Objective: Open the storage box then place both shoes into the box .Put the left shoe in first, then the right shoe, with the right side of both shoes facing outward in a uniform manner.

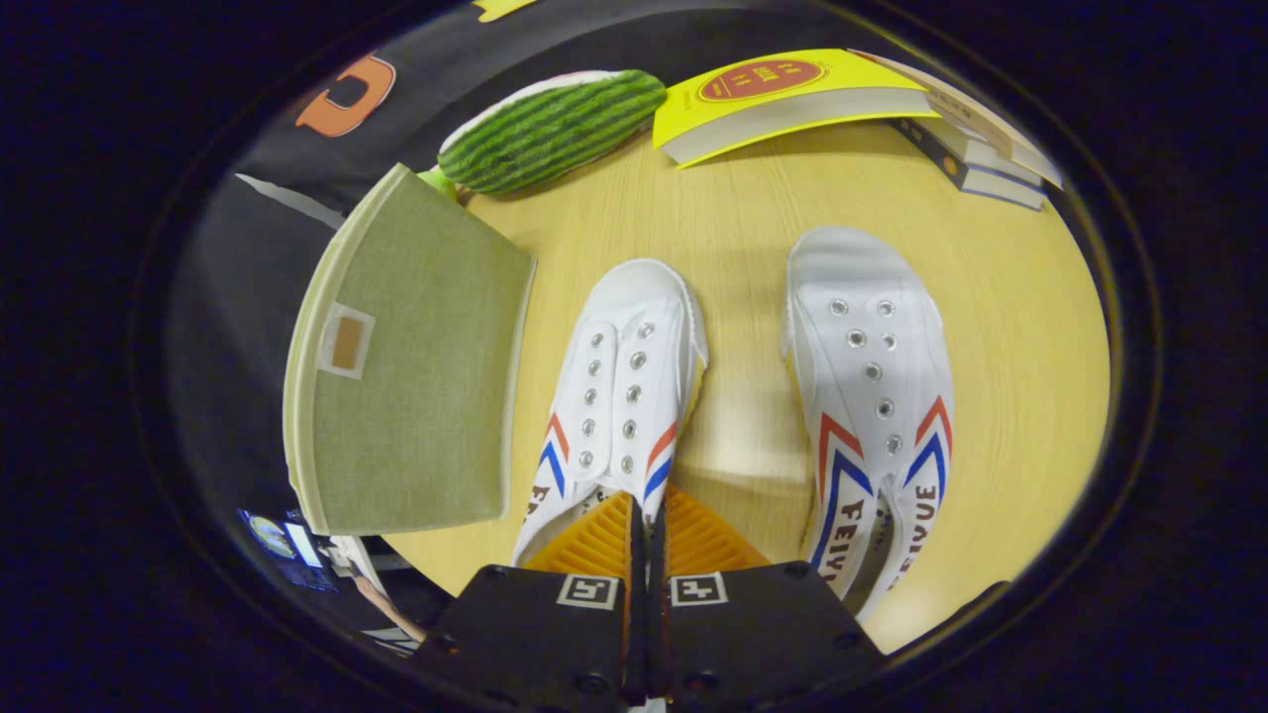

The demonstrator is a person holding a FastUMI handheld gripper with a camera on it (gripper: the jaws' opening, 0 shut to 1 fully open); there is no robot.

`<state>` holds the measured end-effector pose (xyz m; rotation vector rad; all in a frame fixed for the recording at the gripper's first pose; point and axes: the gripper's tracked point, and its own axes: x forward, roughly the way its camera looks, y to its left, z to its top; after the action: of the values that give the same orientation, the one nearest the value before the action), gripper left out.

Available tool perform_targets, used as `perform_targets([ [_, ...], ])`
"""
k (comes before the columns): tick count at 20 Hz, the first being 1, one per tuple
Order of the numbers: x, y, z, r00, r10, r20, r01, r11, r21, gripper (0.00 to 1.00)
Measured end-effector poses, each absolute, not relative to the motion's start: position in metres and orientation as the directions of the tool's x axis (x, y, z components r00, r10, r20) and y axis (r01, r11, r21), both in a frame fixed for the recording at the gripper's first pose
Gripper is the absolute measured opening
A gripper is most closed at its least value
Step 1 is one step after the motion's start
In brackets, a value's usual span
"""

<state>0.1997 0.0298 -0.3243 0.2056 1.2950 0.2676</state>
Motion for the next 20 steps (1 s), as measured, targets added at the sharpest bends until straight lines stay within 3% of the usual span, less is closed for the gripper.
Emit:
perform_targets([
  [7,0.191,0.039,-0.264,0.297,0.33,-0.896,-0.121,0.944,0.307,0.06],
  [13,0.206,0.063,-0.179,0.43,0.35,-0.832,-0.158,0.937,0.312,0.06],
  [20,0.206,0.122,-0.132,0.464,0.43,-0.775,-0.201,0.903,0.38,0.06],
])
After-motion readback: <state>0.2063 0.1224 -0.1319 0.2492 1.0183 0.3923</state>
